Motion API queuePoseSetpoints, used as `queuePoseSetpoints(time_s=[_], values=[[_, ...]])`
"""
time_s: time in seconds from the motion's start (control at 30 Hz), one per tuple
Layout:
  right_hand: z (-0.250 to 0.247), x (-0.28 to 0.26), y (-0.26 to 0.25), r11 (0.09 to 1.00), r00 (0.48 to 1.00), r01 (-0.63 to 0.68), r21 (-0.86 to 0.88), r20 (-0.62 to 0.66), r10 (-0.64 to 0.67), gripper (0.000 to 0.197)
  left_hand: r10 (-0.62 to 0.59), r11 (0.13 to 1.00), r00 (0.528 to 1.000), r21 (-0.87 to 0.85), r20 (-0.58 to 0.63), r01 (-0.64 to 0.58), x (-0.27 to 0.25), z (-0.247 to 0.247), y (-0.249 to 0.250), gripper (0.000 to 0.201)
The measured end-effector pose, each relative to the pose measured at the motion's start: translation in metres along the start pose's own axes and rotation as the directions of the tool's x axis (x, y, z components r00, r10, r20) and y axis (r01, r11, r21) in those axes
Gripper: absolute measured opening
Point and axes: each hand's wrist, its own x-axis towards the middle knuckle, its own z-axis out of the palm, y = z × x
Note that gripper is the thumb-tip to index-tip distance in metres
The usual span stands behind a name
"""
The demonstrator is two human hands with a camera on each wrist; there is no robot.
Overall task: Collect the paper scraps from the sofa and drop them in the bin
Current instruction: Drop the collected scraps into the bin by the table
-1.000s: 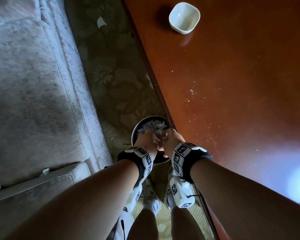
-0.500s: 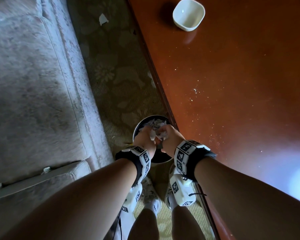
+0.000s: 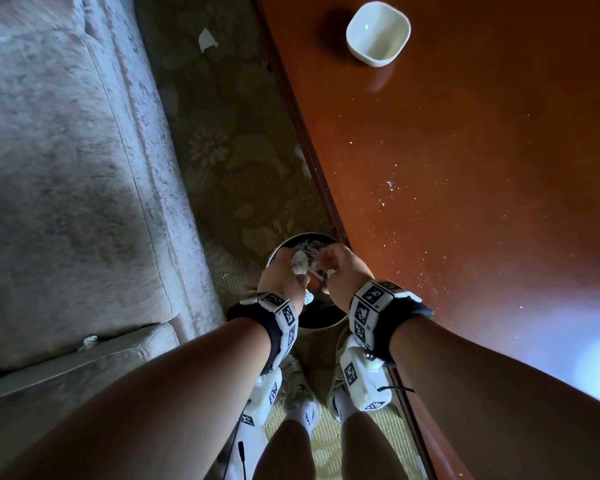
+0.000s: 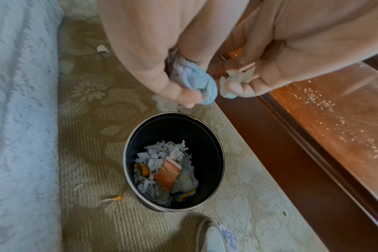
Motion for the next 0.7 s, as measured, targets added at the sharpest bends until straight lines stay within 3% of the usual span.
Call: queuePoseSetpoints(time_s=[0.07,0.2,0.3,0.37,0.5,0.63,0.7], values=[[0.002,0.0,0.0,0.999,1.0,-0.006,0.032,0.021,0.005,0.044,0.012,1.0,1.0,-0.02,0.02,-0.012,0.0,0.002,-0.001,0.024],[0.005,0.001,0.003,1.0,0.999,0.018,0.017,0.029,-0.019,0.044,0.017,0.999,0.999,-0.046,0.042,-0.015,-0.002,0.002,-0.001,0.049],[0.005,0.003,0.006,0.999,0.999,0.035,0.042,0.016,-0.035,0.039,0.027,0.998,0.999,-0.048,0.032,-0.026,-0.003,0.002,0.003,0.051],[0.004,0.003,0.007,0.993,0.998,0.049,0.109,-0.039,-0.045,0.03,0.032,0.998,0.999,-0.06,0.022,-0.031,-0.006,0.002,0.006,0.049],[-0.002,0.003,0.005,0.996,0.976,0.089,0.021,-0.199,-0.083,0.024,0.032,0.999,0.999,-0.021,-0.005,-0.032,-0.007,0.003,0.006,0.056],[-0.007,0.007,0.002,0.995,0.995,-0.002,0.103,-0.1,0.013,0.029,0.017,0.999,1.0,-0.027,-0.008,-0.017,-0.007,0.003,0.006,0.052],[-0.007,0.007,-0.001,1.0,1.0,-0.003,0.017,-0.029,0.003,0.028,0.021,1.0,1.0,-0.022,-0.008,-0.021,-0.009,0.003,0.008,0.052]])
